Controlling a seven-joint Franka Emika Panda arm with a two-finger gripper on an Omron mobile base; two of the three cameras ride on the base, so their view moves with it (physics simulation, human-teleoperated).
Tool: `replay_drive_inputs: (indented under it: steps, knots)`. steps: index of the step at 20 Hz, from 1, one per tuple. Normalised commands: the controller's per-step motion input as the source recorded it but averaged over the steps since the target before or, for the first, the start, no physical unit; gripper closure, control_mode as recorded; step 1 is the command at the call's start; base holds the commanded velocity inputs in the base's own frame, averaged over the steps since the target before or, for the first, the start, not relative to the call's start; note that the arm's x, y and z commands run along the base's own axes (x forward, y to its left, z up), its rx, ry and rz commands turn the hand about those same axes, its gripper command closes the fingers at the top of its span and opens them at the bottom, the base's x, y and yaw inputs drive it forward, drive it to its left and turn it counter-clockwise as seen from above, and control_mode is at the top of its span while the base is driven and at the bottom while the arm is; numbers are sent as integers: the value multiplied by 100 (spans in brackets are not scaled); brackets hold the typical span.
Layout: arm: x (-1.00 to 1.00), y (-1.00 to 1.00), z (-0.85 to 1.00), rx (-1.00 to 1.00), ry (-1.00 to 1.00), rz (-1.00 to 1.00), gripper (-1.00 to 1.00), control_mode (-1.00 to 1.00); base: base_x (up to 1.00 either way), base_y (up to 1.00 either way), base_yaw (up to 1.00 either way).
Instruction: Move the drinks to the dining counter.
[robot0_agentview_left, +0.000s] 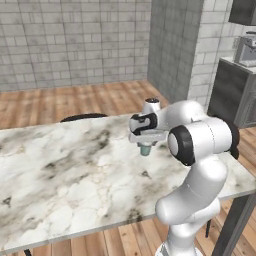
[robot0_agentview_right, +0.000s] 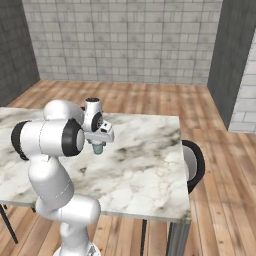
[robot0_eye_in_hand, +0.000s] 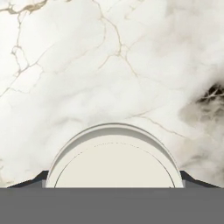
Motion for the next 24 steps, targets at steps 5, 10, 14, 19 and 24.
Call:
replay_drive_inputs:
  steps: [5,10,14,19,24]
  knots:
    - [11,12,-17,0,0,0,100,-100,0,0,0]
    - [3,9,-16,0,0,0,100,-100,0,0,0]
    - [0,5,-14,0,0,0,100,-100,0,0,0]
    - [0,1,-3,0,0,0,-100,-100,0,0,0]
    - [0,0,0,0,0,0,-100,-100,0,0,0]
